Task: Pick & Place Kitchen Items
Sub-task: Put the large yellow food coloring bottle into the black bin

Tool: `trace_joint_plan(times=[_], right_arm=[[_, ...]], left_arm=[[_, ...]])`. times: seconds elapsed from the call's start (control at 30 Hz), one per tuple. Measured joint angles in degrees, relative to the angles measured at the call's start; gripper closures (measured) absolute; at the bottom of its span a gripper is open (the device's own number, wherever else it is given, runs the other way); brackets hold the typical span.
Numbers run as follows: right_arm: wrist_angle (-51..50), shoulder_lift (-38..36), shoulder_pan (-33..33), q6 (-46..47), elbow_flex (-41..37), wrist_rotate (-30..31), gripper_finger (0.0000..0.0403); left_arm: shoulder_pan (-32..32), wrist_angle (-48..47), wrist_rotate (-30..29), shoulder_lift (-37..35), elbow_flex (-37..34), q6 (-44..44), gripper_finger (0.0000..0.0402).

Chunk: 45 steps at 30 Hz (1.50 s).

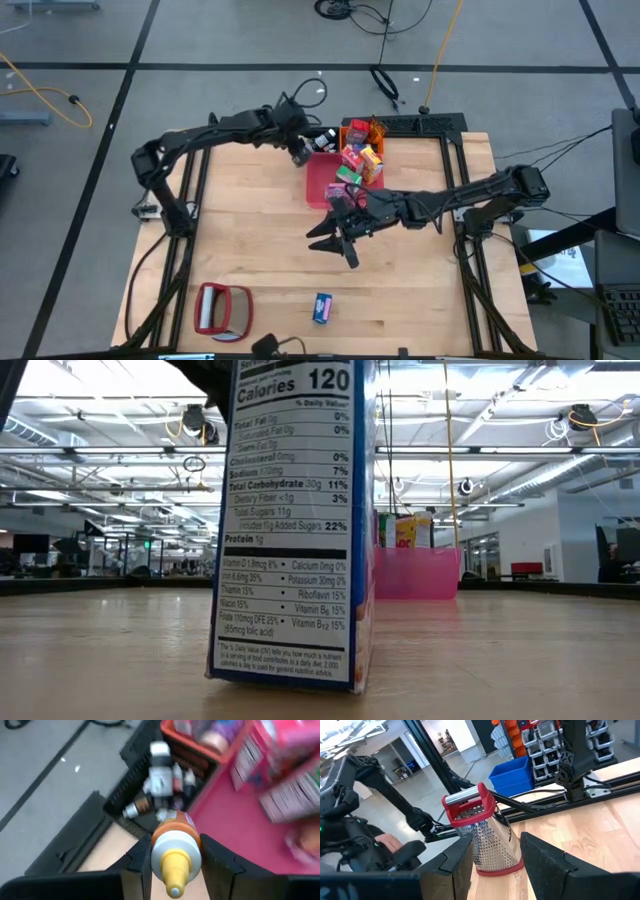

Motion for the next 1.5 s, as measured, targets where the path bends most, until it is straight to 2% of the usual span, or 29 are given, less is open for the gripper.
trace_joint_plan(times=[0.17,0.5,0.8,1.43,1.5], right_arm=[[-0.4,0.0,0.9,-0.1,0.0,3.5,0.0248],[-1.5,0.0,1.2,0.0,0.0,3.5,0.0248],[-2.3,0.0,1.2,0.2,0.0,3.6,0.0248],[-2.7,0.0,1.1,0.2,0.0,3.6,0.0248],[-2.7,0.0,1.1,0.2,0.0,3.6,0.0248]], left_arm=[[2.0,4.7,-0.2,2.6,0.0,-2.0,0.0284],[4.1,11.0,-1.4,5.4,0.1,-3.5,0.0284],[5.2,11.4,-1.3,7.5,0.1,-3.5,0.0284],[5.3,12.0,-1.4,7.4,0.0,-3.9,0.0284],[5.3,12.0,-1.5,7.4,0.0,-4.6,0.0266]])
